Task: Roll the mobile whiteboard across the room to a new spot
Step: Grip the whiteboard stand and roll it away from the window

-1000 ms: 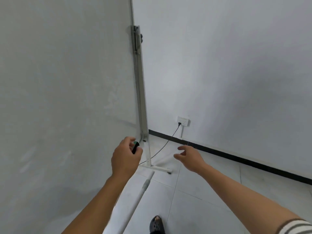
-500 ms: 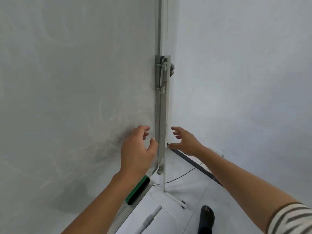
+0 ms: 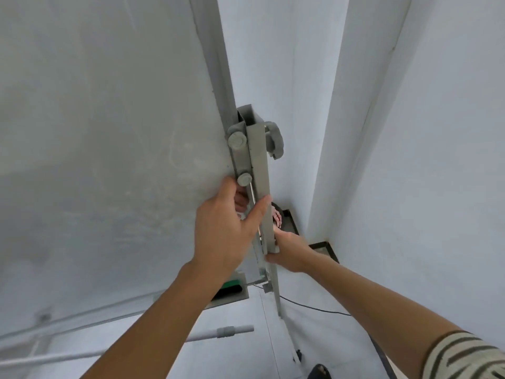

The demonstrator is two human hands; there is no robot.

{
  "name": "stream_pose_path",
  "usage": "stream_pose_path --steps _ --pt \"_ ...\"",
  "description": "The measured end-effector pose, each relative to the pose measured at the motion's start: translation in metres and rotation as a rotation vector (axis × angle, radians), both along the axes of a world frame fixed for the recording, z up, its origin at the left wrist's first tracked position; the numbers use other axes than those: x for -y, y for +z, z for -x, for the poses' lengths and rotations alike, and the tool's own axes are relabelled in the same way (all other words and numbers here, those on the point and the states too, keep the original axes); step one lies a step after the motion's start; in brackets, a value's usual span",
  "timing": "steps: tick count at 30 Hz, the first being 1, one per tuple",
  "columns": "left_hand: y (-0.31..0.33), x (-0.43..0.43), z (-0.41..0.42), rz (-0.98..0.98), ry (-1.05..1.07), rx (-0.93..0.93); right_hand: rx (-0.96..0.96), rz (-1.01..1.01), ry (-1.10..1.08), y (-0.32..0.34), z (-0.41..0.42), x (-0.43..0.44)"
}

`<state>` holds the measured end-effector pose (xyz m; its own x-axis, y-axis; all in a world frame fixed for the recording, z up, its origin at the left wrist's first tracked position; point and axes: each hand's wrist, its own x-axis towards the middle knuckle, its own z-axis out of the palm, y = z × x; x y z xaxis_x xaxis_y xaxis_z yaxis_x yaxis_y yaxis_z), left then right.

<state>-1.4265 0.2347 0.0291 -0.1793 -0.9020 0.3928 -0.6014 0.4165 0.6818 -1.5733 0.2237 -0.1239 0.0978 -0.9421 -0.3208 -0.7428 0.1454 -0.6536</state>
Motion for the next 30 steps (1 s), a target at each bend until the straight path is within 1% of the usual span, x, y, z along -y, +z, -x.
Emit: stream_pose_path --steps 4,10,16,18,21,26,30 --pt "0.002 -0.028 -0.001 0.046 0.06 0.029 0.004 0.028 0.056 -0.001 -0.004 -0.025" --pt "0.0 -0.086 -0.017 0.028 0.058 0.018 0.045 0.045 0.03 -0.002 -0.025 -0.086" --pt "0.001 -0.157 -0.04 -0.042 0.021 0.004 0.051 0.045 -0.007 -0.002 -0.048 -0.16" --pt "0.003 -0.183 -0.048 -0.076 0.019 -0.003 0.032 0.043 0.001 -0.002 -0.055 -0.185" --pt "0.007 -0.217 -0.059 -0.101 0.021 -0.013 0.059 0.067 0.023 -0.002 -0.064 -0.215" --pt "0.006 -0.27 -0.063 -0.098 0.134 -0.024 0.074 0.104 0.059 -0.011 -0.073 -0.262" --pt "0.0 -0.314 -0.065 -0.075 0.208 -0.042 0.042 0.121 0.074 -0.014 -0.082 -0.301"
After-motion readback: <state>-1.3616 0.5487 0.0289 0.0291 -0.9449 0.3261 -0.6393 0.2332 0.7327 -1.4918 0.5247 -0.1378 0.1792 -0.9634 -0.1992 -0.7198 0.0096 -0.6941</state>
